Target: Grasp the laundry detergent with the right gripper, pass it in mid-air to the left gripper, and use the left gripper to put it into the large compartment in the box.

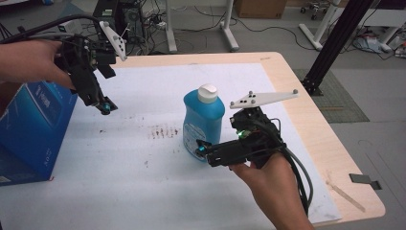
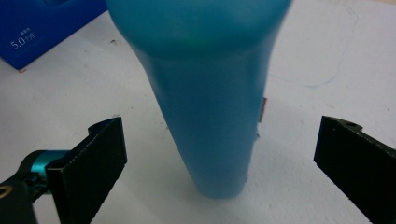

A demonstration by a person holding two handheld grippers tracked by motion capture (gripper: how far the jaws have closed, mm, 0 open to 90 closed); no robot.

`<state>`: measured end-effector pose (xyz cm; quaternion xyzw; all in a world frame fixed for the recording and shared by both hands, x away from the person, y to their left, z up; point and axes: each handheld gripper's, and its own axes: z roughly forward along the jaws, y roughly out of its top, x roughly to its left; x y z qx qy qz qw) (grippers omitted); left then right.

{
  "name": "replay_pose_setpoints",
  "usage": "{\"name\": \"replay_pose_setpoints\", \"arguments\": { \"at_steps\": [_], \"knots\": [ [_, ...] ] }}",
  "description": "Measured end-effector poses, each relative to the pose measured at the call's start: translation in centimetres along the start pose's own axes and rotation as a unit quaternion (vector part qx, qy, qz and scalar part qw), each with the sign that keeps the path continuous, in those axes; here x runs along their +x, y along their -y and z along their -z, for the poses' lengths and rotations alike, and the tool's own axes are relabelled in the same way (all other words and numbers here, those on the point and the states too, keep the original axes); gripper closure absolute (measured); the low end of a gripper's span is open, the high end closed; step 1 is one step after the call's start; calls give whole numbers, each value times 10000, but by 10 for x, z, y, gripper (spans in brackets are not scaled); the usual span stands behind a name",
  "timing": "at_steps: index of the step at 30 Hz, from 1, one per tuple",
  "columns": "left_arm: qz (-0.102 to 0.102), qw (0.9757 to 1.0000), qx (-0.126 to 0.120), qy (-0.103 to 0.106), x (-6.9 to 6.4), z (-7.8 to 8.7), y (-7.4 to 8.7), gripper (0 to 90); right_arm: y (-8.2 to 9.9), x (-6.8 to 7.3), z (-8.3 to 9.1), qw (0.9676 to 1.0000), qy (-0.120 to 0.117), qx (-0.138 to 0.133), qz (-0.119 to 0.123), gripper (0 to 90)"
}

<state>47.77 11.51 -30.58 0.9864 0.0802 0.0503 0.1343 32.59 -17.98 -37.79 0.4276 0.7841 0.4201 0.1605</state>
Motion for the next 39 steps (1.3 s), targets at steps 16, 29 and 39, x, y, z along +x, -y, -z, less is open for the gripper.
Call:
{"name": "replay_pose_setpoints", "arguments": {
  "at_steps": [16, 29, 39],
  "knots": [
    [-1, 10000, -13, -10, 0, 0, 1, 17, 2, 5, -20, 9995, 61, -303, -66, 39],
    [-12, 10000, -22, -4, 0, 0, 0, 17, 7, 3, -27, 9988, 6, -464, -178, 159],
    [-2, 10000, -33, -7, 0, 0, 0, 17, 9, 4, -33, 9979, 161, -590, -210, 179]
  ]
}}
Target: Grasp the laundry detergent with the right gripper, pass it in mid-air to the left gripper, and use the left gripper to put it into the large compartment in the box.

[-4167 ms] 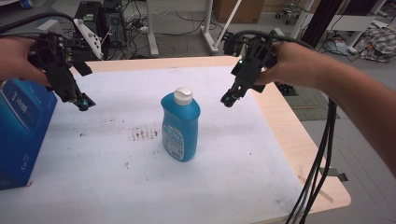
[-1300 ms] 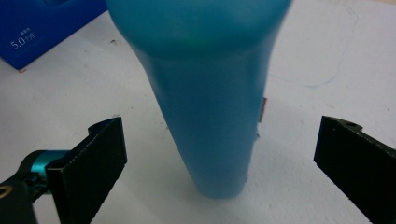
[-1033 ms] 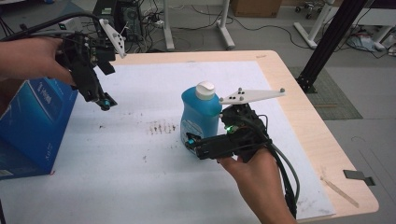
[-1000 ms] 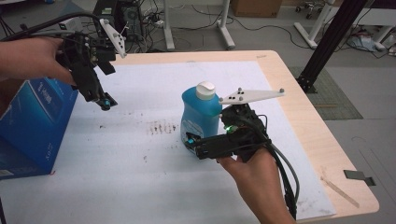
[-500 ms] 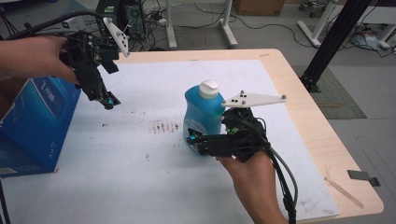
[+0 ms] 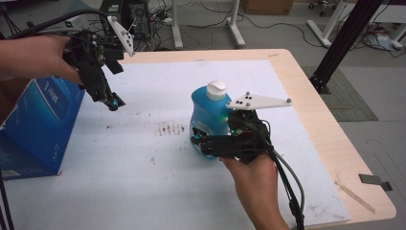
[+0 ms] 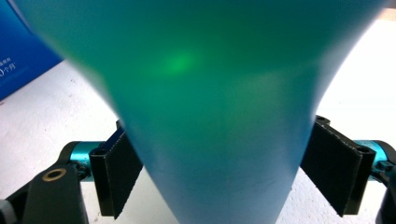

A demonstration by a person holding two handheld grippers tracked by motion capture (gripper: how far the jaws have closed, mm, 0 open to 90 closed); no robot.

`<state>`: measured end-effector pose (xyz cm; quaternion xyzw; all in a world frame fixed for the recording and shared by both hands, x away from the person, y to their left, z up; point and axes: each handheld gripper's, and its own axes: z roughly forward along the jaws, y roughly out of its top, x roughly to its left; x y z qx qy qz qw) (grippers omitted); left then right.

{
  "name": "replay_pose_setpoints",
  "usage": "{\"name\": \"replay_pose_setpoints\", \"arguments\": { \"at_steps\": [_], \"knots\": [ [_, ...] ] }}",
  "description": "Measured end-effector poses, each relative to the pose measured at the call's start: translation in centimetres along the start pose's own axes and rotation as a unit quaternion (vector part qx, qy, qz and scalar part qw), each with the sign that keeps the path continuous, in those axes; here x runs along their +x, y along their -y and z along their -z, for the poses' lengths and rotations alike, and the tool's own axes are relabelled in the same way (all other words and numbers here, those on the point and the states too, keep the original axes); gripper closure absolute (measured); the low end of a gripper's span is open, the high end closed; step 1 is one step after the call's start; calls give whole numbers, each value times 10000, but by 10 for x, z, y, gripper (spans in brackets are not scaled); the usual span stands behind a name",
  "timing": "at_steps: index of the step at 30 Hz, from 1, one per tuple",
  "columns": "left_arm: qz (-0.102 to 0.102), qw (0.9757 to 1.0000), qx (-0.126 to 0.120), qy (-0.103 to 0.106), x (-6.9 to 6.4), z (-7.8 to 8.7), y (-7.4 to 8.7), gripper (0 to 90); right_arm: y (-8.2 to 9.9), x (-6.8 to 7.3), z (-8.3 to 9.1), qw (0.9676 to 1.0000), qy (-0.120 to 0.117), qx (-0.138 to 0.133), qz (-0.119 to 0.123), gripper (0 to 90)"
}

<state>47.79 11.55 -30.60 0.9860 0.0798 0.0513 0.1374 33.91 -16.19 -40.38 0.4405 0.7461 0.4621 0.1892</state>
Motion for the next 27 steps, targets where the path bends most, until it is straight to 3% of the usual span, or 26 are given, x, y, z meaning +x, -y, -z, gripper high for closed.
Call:
{"name": "replay_pose_setpoints", "arguments": {
  "at_steps": [2, 27],
  "knots": [
    [17, 10000, 1, 12, 0, 0, 0, 17, 1, 0, 0, 10000, 8, -20, 0, 249],
    [11, 10000, 62, 35, 0, -4, -1, 17, 5, 3, -4, 9984, 75, -333, 444, 439]
  ]
}}
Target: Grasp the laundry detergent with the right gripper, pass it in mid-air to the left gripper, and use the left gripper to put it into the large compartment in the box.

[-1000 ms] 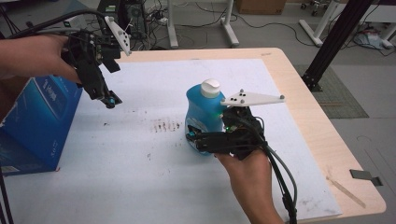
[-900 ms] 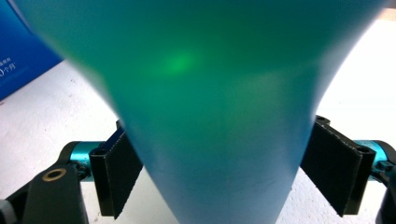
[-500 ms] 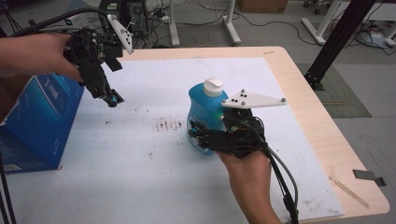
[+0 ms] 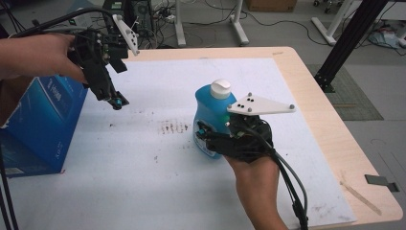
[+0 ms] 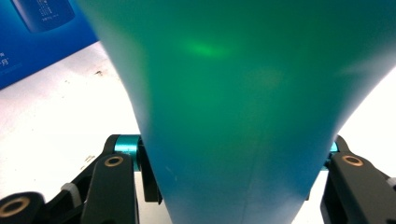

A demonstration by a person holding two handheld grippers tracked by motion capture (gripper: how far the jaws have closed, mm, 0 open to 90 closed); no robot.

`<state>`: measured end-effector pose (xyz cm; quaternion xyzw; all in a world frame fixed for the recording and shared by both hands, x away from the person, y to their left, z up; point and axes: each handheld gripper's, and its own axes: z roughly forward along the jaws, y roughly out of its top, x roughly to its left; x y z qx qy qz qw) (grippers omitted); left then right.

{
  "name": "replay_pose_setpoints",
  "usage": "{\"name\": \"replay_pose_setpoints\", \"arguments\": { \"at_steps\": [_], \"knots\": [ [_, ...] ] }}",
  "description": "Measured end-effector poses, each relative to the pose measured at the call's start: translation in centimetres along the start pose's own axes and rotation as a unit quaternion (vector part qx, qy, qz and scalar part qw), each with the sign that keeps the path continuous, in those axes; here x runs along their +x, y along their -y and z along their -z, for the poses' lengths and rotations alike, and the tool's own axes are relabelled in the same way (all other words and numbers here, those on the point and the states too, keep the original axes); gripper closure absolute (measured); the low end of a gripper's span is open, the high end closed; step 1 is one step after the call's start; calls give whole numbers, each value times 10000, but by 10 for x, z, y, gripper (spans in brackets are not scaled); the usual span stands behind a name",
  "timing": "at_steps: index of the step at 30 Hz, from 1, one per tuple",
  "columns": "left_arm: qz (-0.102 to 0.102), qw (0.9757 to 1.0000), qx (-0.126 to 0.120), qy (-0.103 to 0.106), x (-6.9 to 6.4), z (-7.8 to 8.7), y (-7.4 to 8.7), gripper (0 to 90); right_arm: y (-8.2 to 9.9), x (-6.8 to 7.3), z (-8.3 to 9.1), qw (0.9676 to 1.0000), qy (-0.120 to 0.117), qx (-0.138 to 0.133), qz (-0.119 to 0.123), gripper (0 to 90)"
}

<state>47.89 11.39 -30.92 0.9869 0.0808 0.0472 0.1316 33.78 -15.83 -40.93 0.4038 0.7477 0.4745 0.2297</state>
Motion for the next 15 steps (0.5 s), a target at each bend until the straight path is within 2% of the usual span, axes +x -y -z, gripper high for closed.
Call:
{"name": "replay_pose_setpoints", "arguments": {
  "at_steps": [3, 7, 10, 15],
  "knots": [
    [-14, 10000, -2, 56, -2, 1, -2, 17, 0, -1, 0, 10000, -22, -8, 55, 449],
    [-75, 9999, -60, 59, -7, 5, -5, 17, -2, -6, 1, 9998, -170, 51, 16, 456],
    [-105, 9999, -76, 113, -11, 8, -6, 17, -5, -9, 3, 9993, -330, 116, 89, 457],
    [-38, 9997, -111, 206, -19, 14, -8, 17, -13, -15, 8, 9970, -694, 207, 269, 456]
  ]
}}
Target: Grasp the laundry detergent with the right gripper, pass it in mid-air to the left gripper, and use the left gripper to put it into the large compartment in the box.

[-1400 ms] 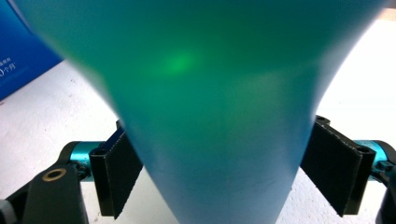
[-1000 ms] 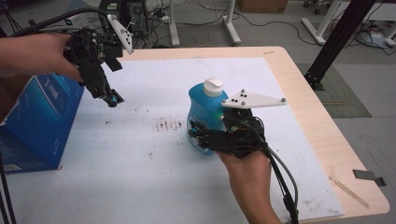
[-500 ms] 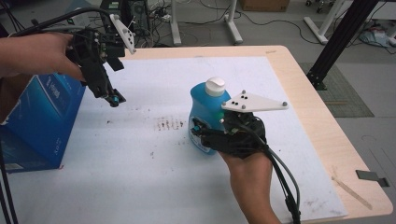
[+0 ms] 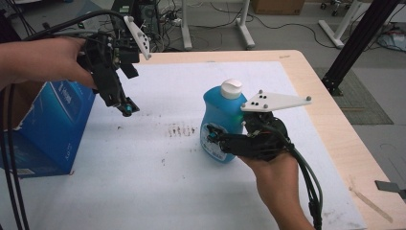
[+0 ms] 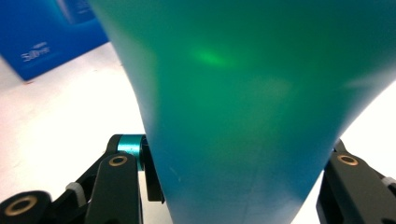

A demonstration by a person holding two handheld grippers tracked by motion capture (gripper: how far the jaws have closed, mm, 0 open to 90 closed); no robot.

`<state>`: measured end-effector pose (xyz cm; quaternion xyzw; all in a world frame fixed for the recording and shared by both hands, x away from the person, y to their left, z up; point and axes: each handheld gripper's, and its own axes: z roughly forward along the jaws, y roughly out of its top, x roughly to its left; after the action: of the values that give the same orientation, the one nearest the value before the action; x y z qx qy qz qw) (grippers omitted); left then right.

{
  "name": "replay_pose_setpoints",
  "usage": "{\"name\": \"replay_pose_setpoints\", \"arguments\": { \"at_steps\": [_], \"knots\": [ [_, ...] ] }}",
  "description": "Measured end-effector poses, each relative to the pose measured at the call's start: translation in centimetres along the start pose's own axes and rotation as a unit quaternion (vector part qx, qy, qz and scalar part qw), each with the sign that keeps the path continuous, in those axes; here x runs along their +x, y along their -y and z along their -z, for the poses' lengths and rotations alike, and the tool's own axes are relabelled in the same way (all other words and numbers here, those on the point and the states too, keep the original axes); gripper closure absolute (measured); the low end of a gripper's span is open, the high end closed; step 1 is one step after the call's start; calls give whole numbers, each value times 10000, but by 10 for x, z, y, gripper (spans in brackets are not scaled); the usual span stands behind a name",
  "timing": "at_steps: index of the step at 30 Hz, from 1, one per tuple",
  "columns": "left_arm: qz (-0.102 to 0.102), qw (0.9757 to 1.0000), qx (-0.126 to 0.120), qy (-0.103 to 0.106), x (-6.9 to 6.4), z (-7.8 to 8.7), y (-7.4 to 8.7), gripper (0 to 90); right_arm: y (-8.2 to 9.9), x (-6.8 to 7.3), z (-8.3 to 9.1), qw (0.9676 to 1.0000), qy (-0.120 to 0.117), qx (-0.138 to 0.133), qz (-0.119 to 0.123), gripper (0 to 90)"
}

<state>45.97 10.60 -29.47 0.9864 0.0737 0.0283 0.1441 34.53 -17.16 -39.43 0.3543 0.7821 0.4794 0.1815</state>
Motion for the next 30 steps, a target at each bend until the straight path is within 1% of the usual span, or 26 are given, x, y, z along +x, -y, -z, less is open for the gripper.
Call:
{"name": "replay_pose_setpoints", "arguments": {
  "at_steps": [1, 2, 3, 5, 6, 7, 8, 9, 10, 11, 12, 13, 14, 15, 16, 17, 18, 20, 21, 23, 25, 26, 27, 28, 29, 30],
  "knots": [
    [-30, 10000, 6, 12, -1, 1, -1, 17, -2, -1, 1, 10000, -71, 36, 33, 456],
    [-30, 10000, 6, 12, -1, 1, -1, 17, -2, -1, 1, 10000, -71, 36, 33, 456],
    [-49, 10000, -9, 10, -6, 4, -3, 17, -5, -3, 5, 9998, -179, 41, 124, 456],
    [-132, 9999, -30, 2, -11, 8, -5, 17, -9, -4, 8, 9994, -271, 41, 210, 456],
    [-186, 9998, -41, 3, -14, 9, -7, 17, -10, -5, 10, 9992, -317, 26, 221, 456],
    [-186, 9998, -41, 3, -14, 9, -7, 17, -10, -5, 10, 9992, -317, 26, 221, 456],
    [-243, 9997, -71, 6, -20, 12, -10, 17, -12, -6, 12, 9990, -365, 4, 264, 456],
    [-295, 9995, -77, 25, -23, 13, -12, 17, -16, -9, 15, 9983, -490, -50, 324, 456],
    [-295, 9995, -77, 25, -23, 13, -12, 17, -16, -9, 15, 9983, -490, -50, 324, 456],
    [-356, 9993, -46, 35, -27, 15, -15, 17, -18, -10, 17, 9977, -567, -65, 363, 457],
    [-425, 9991, -12, 65, -31, 16, -18, 17, -22, -13, 19, 9958, -736, -43, 537, 456],
    [-425, 9991, -12, 65, -31, 16, -18, 17, -22, -13, 19, 9958, -736, -43, 537, 456],
    [-425, 9991, -12, 65, -31, 16, -18, 17, -24, -13, 20, 9950, -789, -8, 607, 456],
    [-496, 9987, -21, 137, -39, 19, -23, 17, -28, -15, 21, 9927, -910, 58, 787, 457],
    [-496, 9987, -21, 137, -39, 19, -23, 17, -28, -15, 21, 9927, -910, 58, 787, 457],
    [-504, 9985, -22, 199, -43, 20, -25, 17, -32, -17, 23, 9893, -1073, 88, 988, 457],
    [-531, 9983, 8, 227, -44, 21, -27, 17, -33, -17, 24, 9878, -1150, 90, 1050, 458],
    [-518, 9982, -11, 302, -47, 22, -28, 17, -36, -19, 26, 9836, -1378, 53, 1166, 457],
    [-527, 9981, -4, 322, -48, 23, -29, 17, -38, -20, 26, 9804, -1516, 18, 1257, 458],
    [-512, 9980, -29, 366, -51, 24, -31, 17, -41, -20, 27, 9751, -1769, 14, 1338, 458],
    [-500, 9979, 19, 403, -52, 26, -33, 17, -45, -18, 27, 9696, -1977, 63, 1442, 458],
    [-495, 9979, 21, 427, -54, 26, -34, 17, -47, -18, 26, 9678, -2034, 91, 1481, 458],
    [-503, 9977, 54, 441, -55, 27, -35, 17, -49, -17, 25, 9652, -2117, 127, 1528, 458],
    [-503, 9977, 54, 441, -55, 27, -35, 17, -49, -17, 25, 9652, -2117, 127, 1528, 458],
    [-503, 9977, 47, 461, -57, 28, -37, 17, -52, -15, 21, 9590, -2283, 205, 1668, 459],
    [-495, 9976, 49, 476, -58, 29, -38, 17, -53, -14, 20, 9574, -2326, 246, 1695, 459]
  ]
}}
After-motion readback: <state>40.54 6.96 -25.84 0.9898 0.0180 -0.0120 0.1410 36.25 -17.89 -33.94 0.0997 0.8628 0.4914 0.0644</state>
